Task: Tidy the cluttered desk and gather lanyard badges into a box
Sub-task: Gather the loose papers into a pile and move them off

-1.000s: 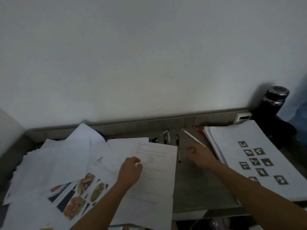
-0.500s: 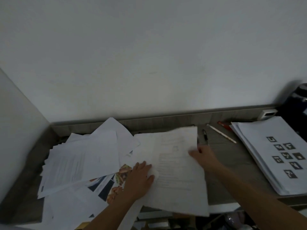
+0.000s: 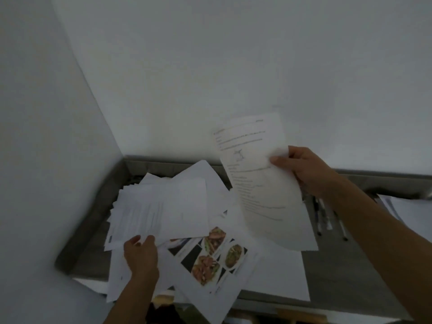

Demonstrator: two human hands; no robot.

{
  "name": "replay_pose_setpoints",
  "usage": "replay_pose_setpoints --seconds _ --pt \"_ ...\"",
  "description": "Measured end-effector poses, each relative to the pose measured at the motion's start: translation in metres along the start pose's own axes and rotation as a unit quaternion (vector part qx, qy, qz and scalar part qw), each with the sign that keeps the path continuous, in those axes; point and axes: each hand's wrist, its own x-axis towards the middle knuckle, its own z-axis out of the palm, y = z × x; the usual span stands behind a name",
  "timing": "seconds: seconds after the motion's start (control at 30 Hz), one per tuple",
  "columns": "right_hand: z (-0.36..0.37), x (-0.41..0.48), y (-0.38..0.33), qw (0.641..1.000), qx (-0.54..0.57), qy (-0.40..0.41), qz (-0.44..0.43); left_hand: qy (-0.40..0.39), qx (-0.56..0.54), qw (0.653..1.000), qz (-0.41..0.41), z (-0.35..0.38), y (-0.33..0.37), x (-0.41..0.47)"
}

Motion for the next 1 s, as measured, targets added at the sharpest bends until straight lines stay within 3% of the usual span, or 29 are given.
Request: replay_pose_setpoints --seconds 0.07,0.17,0.37,0.43,0.53,0.63,0.7,0.77,0.87,1.0 --pt "0.014 0.016 0.0 0.997 0.045 -0.057 0.033 -0.005 -0.105 0.991 -0.088 -0.015 0.005 0.008" --pt "0.035 0.04 0.009 0.986 0.042 -0.13 0.095 -0.042 -0.177 0.97 -0.159 -0.023 0.016 0.024" --pt "0.078 0.072 0.026 0.96 -0.188 -0.177 0.104 -0.133 -0.323 0.917 -0.191 -0.015 0.034 0.035" --pt "0.089 0.083 0.018 0.956 -0.183 -0.21 0.095 -0.1 -0.276 0.944 -0.152 -0.01 0.035 0.043" --pt "0.105 0.105 -0.007 0.954 -0.122 -0.263 0.074 -0.005 -0.105 0.992 -0.063 -0.007 0.037 0.049" --pt "0.123 0.138 -0.025 0.947 -0.015 -0.312 0.077 0.033 -0.045 0.998 -0.011 -0.012 0.036 0.053" --pt "0.139 0.16 -0.022 0.936 0.007 -0.343 0.082 0.042 -0.062 0.997 -0.02 -0.02 0.035 0.055" --pt "0.16 0.182 -0.006 0.928 -0.043 -0.358 0.09 -0.009 -0.102 0.992 -0.08 -0.024 0.029 0.051" --pt "0.193 0.206 0.04 0.899 -0.208 -0.37 0.107 -0.091 -0.178 0.965 -0.172 -0.024 0.016 0.04" --pt "0.22 0.207 0.105 0.886 -0.315 -0.328 0.093 -0.126 -0.311 0.925 -0.179 -0.024 -0.001 0.039"
